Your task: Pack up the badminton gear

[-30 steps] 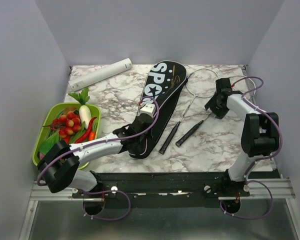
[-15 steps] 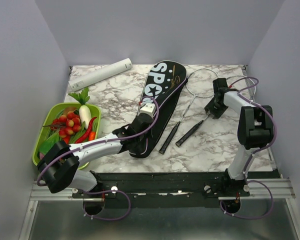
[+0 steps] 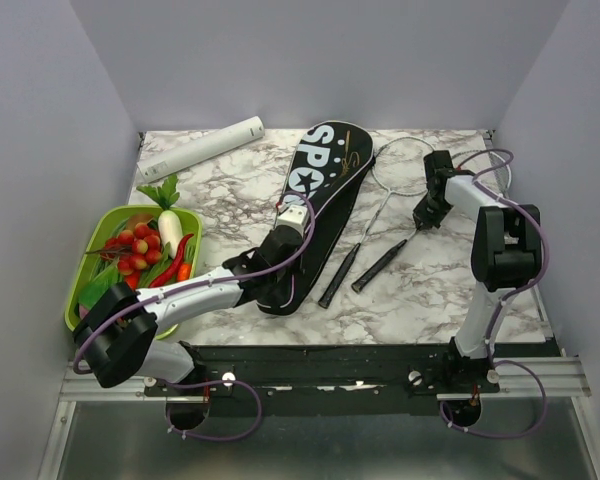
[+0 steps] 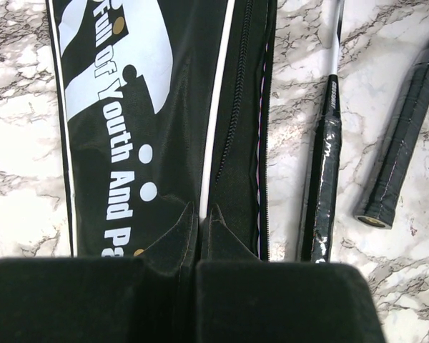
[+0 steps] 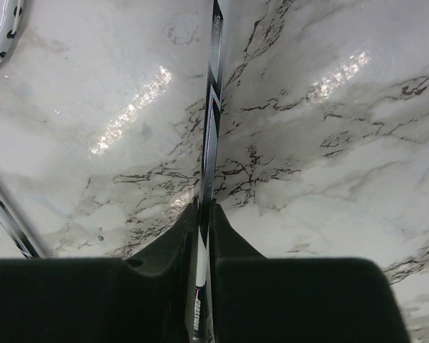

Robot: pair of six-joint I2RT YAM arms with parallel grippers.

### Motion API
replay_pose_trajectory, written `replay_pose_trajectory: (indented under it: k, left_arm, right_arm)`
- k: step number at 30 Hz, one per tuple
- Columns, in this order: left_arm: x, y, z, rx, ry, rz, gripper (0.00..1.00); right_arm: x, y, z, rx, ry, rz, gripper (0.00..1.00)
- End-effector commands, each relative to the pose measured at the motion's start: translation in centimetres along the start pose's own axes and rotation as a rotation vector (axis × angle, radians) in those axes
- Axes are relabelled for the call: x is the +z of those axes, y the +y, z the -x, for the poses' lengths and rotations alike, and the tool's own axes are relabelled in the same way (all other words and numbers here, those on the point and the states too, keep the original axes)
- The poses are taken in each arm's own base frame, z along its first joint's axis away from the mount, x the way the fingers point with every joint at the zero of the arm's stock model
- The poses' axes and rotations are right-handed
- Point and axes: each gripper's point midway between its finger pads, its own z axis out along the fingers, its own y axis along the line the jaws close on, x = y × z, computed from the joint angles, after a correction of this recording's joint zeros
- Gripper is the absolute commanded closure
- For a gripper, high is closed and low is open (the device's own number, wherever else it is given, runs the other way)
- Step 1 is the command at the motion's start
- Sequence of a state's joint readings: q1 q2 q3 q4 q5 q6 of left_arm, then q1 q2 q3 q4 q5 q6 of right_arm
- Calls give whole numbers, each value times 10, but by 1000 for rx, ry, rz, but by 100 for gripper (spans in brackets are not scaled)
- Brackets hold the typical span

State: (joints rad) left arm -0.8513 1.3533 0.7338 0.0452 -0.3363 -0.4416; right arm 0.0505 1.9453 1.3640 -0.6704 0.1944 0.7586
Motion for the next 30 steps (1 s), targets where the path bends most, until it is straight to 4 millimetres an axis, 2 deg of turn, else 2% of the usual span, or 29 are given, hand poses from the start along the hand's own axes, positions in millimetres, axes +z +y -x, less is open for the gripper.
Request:
replay_pose_trajectory:
  k: [1,2,3,7,10,14,15,18,20,22,30]
  left_arm:
    - [-3,-1,26,-40,-98,-22,100]
    - [-4,-1,27,-41,-99,-23,100]
    - [-5,-1,28,-45,-104,-25,100]
    - [-7,-1,29,-46,-106,-29,100]
    - [-10,0,29,-46,-109,-32,100]
    - [-13,0,33,-51,-117,-36,100]
    - [-14,-2,35,-53,-119,-42,100]
    - [-16,-4,37,-64,-123,-54,100]
    - [-16,-5,40,-66,-126,-55,100]
    - [-16,-4,41,-65,-123,-48,100]
    - [-10,-12,44,-91,-101,-52,100]
  right_arm:
    - [1,-3,-3,-30,51,-37,87]
    - [2,-3,-5,-31,60,-36,90]
    - [1,-4,-6,-34,67,-41,98]
    - [1,-3,-9,-42,82,-32,99]
    - [-8,-4,-4,-50,44,-22,100]
    - [-33,-10,5,-67,-29,9,99]
    - [-46,-11,8,-76,-50,24,99]
    - [-69,-17,4,-104,-91,58,99]
    - [-82,-15,-3,-133,-102,94,99]
    - [-97,-21,-15,-167,-118,116,100]
    - [-135,-37,-90,-365,-138,188,100]
